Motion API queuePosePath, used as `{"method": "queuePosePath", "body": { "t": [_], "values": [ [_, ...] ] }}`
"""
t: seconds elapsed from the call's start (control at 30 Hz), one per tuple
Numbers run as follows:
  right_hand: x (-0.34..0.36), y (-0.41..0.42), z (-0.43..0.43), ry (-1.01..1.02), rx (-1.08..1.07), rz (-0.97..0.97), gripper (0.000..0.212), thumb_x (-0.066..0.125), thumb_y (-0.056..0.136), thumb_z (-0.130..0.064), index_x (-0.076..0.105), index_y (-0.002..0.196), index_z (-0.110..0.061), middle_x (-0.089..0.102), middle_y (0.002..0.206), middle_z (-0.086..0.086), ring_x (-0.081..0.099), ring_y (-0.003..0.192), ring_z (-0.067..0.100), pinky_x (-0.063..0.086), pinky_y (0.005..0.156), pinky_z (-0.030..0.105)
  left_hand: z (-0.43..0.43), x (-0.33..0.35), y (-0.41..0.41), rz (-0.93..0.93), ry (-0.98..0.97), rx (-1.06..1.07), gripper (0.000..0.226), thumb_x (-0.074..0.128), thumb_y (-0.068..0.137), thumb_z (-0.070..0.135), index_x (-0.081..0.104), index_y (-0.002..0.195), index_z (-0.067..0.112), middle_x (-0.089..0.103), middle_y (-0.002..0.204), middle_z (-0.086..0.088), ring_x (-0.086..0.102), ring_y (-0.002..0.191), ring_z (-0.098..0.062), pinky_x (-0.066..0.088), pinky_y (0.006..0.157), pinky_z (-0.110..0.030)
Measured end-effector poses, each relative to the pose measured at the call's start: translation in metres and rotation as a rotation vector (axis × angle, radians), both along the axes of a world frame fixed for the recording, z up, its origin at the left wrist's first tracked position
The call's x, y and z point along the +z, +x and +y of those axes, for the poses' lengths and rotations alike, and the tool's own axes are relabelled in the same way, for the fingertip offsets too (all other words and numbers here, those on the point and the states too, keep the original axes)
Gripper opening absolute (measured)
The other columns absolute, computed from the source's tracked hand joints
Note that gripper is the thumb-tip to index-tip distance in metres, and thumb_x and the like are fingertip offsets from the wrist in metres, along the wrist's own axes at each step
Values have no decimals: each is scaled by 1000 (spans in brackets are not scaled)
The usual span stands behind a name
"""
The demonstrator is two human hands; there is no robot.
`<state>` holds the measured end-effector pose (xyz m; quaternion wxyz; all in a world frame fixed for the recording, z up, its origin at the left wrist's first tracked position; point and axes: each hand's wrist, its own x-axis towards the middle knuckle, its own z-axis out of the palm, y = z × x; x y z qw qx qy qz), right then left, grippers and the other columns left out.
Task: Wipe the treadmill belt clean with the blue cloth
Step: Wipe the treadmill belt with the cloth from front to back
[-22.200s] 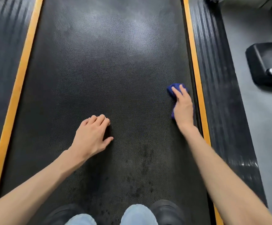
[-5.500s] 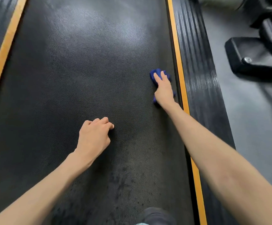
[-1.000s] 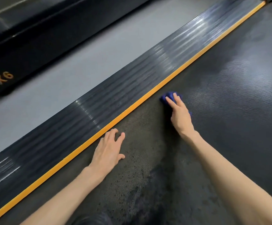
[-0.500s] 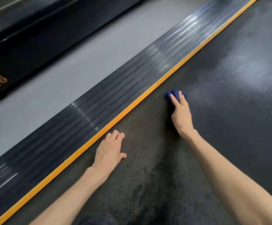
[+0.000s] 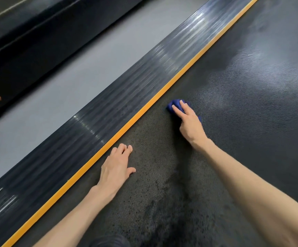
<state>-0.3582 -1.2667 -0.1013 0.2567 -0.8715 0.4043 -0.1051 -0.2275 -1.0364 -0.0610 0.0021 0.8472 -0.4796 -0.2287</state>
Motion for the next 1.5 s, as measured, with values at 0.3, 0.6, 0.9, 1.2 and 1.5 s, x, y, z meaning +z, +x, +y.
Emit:
{"method": "queuePosePath", "body": {
  "t": [0.3,0.6,0.9,1.2,1.5],
  "values": [
    [-14,11,51,-215,628,-8,57,50,82,3,47,135,-17,38,146,12,38,134,29,26,110,38,-1,3,2,-10,2,-7,79,66,80,44,26,145,24,35,133,9,38,116,-9,49,84,-25],
    [0,30,79,41,150,-83,69,49,73,16,42,137,-9,25,151,14,19,141,29,7,115,29,-2,1,-2,-12,13,24,77,68,81,38,29,145,22,35,130,8,38,116,-10,49,79,-27],
    [-5,-60,30,-130,-16,33,73,43,71,16,44,137,-15,31,149,12,30,136,33,21,112,39,2,0,-2,7,-6,39,79,68,80,41,28,145,24,34,134,10,35,121,-9,48,85,-28],
    [-3,-33,129,-35,297,-23,72,48,69,12,43,137,-8,29,149,14,21,139,32,13,115,45,-8,4,-6,-56,78,22,79,71,79,36,30,145,20,35,134,2,36,121,-14,50,83,-30],
    [9,-130,41,-42,-358,57,75,39,72,22,42,138,-13,28,150,10,24,138,30,14,111,26,-16,12,-17,-88,183,-45,67,66,85,23,31,139,3,31,136,-10,36,118,-22,45,90,-28]
  ]
}}
